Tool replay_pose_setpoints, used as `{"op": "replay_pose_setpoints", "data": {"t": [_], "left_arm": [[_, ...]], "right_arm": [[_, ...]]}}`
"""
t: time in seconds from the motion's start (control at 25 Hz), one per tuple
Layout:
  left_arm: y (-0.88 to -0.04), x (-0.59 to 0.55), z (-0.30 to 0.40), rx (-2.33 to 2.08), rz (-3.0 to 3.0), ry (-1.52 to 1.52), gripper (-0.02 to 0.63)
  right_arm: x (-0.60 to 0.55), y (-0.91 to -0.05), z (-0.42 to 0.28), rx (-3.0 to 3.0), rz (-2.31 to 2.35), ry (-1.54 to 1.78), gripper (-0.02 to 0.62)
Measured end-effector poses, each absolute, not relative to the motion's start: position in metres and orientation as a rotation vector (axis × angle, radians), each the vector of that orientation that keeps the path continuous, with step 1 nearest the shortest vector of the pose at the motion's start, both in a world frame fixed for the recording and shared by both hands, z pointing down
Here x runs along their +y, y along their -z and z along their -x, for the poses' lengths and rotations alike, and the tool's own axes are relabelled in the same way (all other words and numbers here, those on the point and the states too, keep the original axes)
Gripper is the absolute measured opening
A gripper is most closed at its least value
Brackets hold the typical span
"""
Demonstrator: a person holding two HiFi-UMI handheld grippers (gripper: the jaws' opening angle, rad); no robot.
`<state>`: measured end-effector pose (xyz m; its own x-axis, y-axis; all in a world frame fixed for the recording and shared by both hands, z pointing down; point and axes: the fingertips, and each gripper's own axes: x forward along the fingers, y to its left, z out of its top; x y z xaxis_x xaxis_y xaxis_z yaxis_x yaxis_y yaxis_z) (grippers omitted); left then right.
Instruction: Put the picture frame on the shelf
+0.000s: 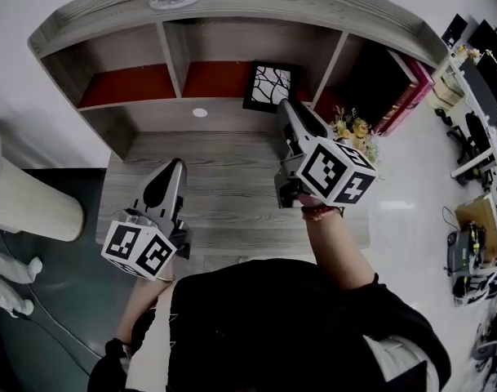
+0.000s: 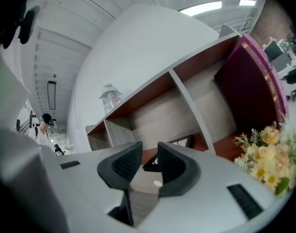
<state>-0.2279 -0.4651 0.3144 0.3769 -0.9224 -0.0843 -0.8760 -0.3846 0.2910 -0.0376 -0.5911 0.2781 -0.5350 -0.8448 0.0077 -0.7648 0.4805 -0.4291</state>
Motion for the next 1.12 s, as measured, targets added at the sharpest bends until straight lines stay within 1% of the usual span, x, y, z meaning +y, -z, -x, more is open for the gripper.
{"op": "replay_pose_setpoints", "data": {"t": [0.28, 0.44, 0.88, 1.12], "left_arm": [[-0.309, -0.445, 0.211, -1.530, -2.499, 0.339, 0.012], [-0.309, -0.430, 0.206, -1.492, -2.521, 0.330, 0.011], [-0.317, -0.384, 0.199, -1.393, -2.567, 0.288, 0.012], [-0.328, -0.368, 0.189, -1.321, -2.579, 0.275, 0.012]], "right_arm": [[-0.549, -0.298, 0.038, 2.498, 1.359, 0.697, 0.062], [-0.523, -0.304, 0.045, 2.487, 1.288, 0.749, 0.005], [-0.447, -0.306, 0.072, 2.478, 1.095, 0.768, 0.003], [-0.418, -0.321, 0.072, 2.576, 1.196, 0.649, 0.004]]}}
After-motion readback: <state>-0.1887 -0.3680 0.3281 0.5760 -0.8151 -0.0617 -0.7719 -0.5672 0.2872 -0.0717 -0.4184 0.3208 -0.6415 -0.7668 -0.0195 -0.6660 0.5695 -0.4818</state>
